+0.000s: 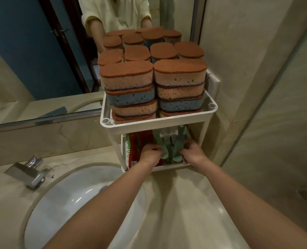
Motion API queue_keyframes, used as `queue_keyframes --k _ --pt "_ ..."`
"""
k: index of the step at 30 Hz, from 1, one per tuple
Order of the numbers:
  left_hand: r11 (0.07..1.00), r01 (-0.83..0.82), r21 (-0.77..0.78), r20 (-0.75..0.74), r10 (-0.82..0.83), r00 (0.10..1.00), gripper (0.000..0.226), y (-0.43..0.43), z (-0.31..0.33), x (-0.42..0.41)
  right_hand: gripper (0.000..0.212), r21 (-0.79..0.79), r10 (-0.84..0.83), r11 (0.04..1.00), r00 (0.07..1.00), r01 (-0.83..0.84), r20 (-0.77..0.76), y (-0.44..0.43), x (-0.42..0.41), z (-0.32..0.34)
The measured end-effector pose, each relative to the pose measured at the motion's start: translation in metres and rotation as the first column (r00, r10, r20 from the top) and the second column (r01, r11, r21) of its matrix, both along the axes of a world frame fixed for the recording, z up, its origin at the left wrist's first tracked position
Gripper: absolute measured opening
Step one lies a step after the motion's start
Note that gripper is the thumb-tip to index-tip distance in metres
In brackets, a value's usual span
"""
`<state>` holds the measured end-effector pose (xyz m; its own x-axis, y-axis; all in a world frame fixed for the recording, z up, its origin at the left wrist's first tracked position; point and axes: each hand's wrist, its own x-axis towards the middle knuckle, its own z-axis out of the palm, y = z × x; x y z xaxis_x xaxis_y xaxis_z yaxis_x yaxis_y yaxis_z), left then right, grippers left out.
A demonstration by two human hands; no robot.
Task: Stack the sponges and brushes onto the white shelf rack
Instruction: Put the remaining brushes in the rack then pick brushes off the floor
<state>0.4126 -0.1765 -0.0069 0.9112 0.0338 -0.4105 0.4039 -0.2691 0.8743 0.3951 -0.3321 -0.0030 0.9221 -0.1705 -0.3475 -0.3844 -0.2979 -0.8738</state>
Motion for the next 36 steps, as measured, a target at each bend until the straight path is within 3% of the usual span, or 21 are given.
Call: queue_keyframes --k 5,11,16,20,24,31,36 --pt "0.976 0.119 0.181 -0.009 -0.119 0.993 0.023 -0.006 -0.01 0.023 0.028 -0.111 0.002 0.994 1.0 -0.003 -0.007 -0.006 0.017 -0.019" --pt "0.886 0.226 0.404 -0.022 -0.238 0.971 0.028 -0.005 -0.01 0.035 0.024 -0.3 0.077 0.948 0.991 -0.106 -0.107 0.005 0.041 -0.033" --pt "0.851 0.251 0.462 0.005 -0.286 0.958 0.012 -0.007 -0.01 0.035 0.018 -0.373 0.068 0.918 0.981 -0.133 -0.183 0.011 0.05 -0.04" --pt "0.783 0.27 0.561 0.018 -0.338 0.941 0.019 -0.011 -0.007 0.036 0.019 -0.366 0.066 0.92 0.976 -0.14 -0.206 0.012 0.056 -0.045" --pt "0.643 0.258 0.721 0.041 -0.412 0.91 0.02 -0.012 -0.005 0.037 0.019 -0.383 0.077 0.911 0.976 -0.152 -0.203 0.013 0.056 -0.048" --pt "0.601 0.242 0.762 0.077 -0.455 0.887 0.019 -0.008 -0.016 0.033 0.024 -0.394 0.079 0.906 0.976 -0.155 -0.203 0.007 0.057 -0.048" --pt "0.47 0.22 0.855 0.097 -0.561 0.822 0.023 -0.009 -0.021 0.028 0.022 -0.395 0.084 0.905 0.977 -0.156 -0.194 0.005 0.056 -0.05"
